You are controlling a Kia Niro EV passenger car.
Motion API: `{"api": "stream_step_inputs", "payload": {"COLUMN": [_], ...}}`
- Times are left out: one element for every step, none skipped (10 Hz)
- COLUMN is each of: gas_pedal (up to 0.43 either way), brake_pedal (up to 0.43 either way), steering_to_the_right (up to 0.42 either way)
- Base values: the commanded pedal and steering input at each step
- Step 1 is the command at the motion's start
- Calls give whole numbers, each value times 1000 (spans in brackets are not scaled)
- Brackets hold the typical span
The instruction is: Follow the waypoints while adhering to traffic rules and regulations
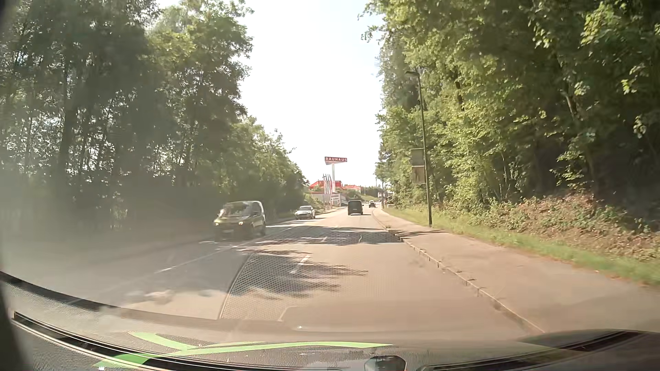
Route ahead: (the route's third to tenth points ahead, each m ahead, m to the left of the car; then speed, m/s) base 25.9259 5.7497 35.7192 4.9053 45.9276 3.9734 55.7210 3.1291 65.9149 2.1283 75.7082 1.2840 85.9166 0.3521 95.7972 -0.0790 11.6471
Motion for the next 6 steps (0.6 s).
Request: {"api": "stream_step_inputs", "payload": {"gas_pedal": [209, 209, 209, 209, 209, 209], "brake_pedal": [0, 0, 0, 0, 0, 0], "steering_to_the_right": [-2, -2, -2, -2, -2, -2]}}
